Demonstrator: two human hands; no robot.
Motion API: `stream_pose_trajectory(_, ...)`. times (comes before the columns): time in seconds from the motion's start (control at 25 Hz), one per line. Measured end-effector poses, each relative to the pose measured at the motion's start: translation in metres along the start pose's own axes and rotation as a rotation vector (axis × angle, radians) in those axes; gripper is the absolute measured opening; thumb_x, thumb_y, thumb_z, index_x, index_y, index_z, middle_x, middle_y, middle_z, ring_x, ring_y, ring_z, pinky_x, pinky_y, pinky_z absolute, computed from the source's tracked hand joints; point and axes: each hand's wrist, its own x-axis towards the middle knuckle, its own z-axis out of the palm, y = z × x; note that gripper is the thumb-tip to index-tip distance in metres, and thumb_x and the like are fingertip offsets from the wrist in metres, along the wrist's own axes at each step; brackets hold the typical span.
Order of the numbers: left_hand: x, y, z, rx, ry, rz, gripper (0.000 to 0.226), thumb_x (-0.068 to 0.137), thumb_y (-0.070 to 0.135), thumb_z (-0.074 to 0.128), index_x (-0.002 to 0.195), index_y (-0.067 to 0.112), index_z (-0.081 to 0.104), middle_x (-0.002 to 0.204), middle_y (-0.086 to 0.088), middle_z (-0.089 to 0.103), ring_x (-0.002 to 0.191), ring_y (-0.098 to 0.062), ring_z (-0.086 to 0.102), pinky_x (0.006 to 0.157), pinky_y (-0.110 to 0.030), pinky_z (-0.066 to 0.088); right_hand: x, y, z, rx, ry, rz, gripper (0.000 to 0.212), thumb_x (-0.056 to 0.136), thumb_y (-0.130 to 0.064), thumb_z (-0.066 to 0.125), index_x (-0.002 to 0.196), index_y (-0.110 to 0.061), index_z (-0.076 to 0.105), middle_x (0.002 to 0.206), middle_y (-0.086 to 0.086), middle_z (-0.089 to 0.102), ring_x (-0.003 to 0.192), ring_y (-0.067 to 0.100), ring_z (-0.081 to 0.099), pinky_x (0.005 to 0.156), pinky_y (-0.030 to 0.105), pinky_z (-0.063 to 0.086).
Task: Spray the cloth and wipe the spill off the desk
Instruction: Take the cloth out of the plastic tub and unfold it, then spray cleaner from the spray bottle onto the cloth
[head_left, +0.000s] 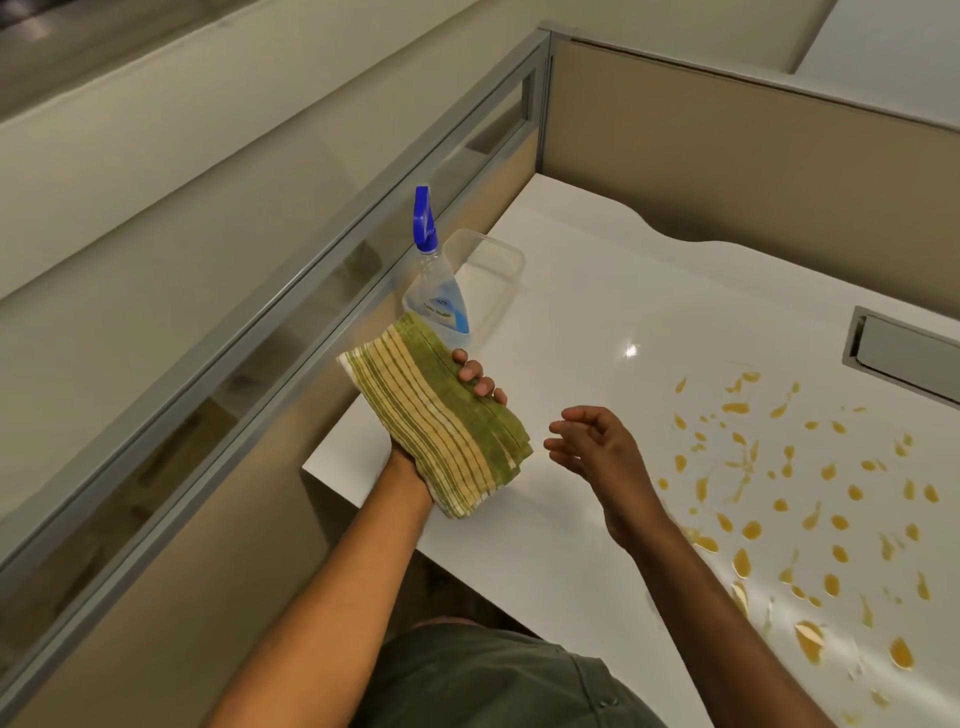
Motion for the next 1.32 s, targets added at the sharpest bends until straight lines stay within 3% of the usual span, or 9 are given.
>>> stream_pose_trajectory(0.2,0.001,0.024,-0.028,-0.006,0.094,-0.027,0.046,0.083,0.057,0.073,0.102,0.016,0.063,0.088,-0.003,0.070,0.080,-0.022,0.069,0.088,-0.039,0.056,0.066,-0.028,0.053,-0.154,0.016,-0.196,0.025,0.101,-0.023,0.066,0.125,-0.019,0.061,0.116,-0.001,0.069,0.106,0.018,0.072,0.093,0.040,0.062)
stream_pose_trajectory(0.28,0.002,0.033,-0.037,-0.046,0.113,-0.035,0.044,0.089,0.058,0.064,0.103,0.016,0.062,0.088,-0.004,0.069,0.081,-0.023,0.069,0.088,-0.040,0.056,0.093,-0.042,0.077,-0.201,0.009,-0.259,0.029,0.100,-0.024,0.067,0.128,-0.021,0.059,0.124,-0.004,0.066,0.109,0.015,0.069,0.095,0.040,0.062)
stream_pose_trajectory(0.44,0.004,0.042,-0.051,-0.086,0.174,-0.037,0.046,0.099,0.060,0.043,0.108,0.017,0.058,0.091,-0.004,0.068,0.083,-0.024,0.067,0.090,-0.043,0.055,0.137,-0.069,0.125,-0.329,-0.051,-0.424,0.045,0.099,-0.023,0.069,0.140,-0.017,0.050,0.141,0.000,0.058,0.118,0.015,0.063,0.089,0.020,0.056)
stream_pose_trajectory(0.64,0.011,0.045,-0.062,-0.115,0.222,-0.054,0.053,0.104,0.064,0.032,0.107,0.017,0.058,0.093,-0.005,0.066,0.086,-0.025,0.066,0.095,-0.044,0.052,0.182,-0.092,0.171,-0.404,-0.076,-0.532,0.062,0.094,-0.023,0.076,0.147,-0.013,0.044,0.150,0.006,0.053,0.130,0.019,0.054,0.097,0.027,0.051)
stream_pose_trajectory(0.8,0.018,0.046,-0.064,-0.129,0.201,-0.050,0.052,0.104,0.063,0.035,0.110,0.016,0.057,0.094,-0.006,0.066,0.086,-0.024,0.066,0.095,-0.044,0.053,0.202,-0.094,0.187,-0.477,-0.106,-0.578,0.055,0.096,-0.022,0.073,0.144,-0.011,0.048,0.143,0.008,0.059,0.121,0.014,0.055,0.088,0.011,0.044)
stream_pose_trajectory(0.96,0.026,0.048,-0.066,-0.160,0.172,-0.055,0.058,0.105,0.066,0.028,0.113,0.015,0.056,0.097,-0.006,0.067,0.089,-0.025,0.066,0.096,-0.046,0.053,0.208,-0.095,0.190,-0.549,-0.118,-0.579,0.039,0.100,-0.021,0.068,0.134,-0.008,0.054,0.123,0.006,0.064,0.105,0.014,0.057,0.086,0.027,0.048)
stream_pose_trajectory(1.08,0.031,0.049,-0.067,-0.154,0.165,-0.068,0.060,0.105,0.067,0.025,0.113,0.016,0.056,0.098,-0.006,0.067,0.090,-0.025,0.067,0.097,-0.046,0.052,0.199,-0.113,0.181,-0.497,-0.125,-0.611,0.036,0.101,-0.017,0.067,0.133,-0.007,0.054,0.119,0.003,0.063,0.106,0.018,0.060,0.091,0.033,0.053)
stream_pose_trajectory(1.2,0.032,0.049,-0.065,-0.145,0.204,-0.058,0.058,0.105,0.066,0.028,0.113,0.016,0.056,0.098,-0.006,0.067,0.090,-0.025,0.067,0.097,-0.047,0.052,0.174,-0.145,0.160,-0.398,-0.128,-0.697,0.040,0.100,-0.018,0.066,0.134,-0.005,0.050,0.124,0.010,0.065,0.113,0.023,0.065,0.102,0.045,0.057)
stream_pose_trajectory(1.32,0.034,0.053,-0.056,-0.104,0.216,-0.063,0.056,0.103,0.067,0.033,0.112,0.017,0.056,0.097,-0.006,0.066,0.089,-0.026,0.065,0.097,-0.047,0.051,0.138,-0.189,0.130,-0.174,-0.164,-0.712,0.054,0.095,-0.014,0.074,0.136,-0.014,0.039,0.120,0.007,0.070,0.111,0.021,0.071,0.103,0.045,0.058)
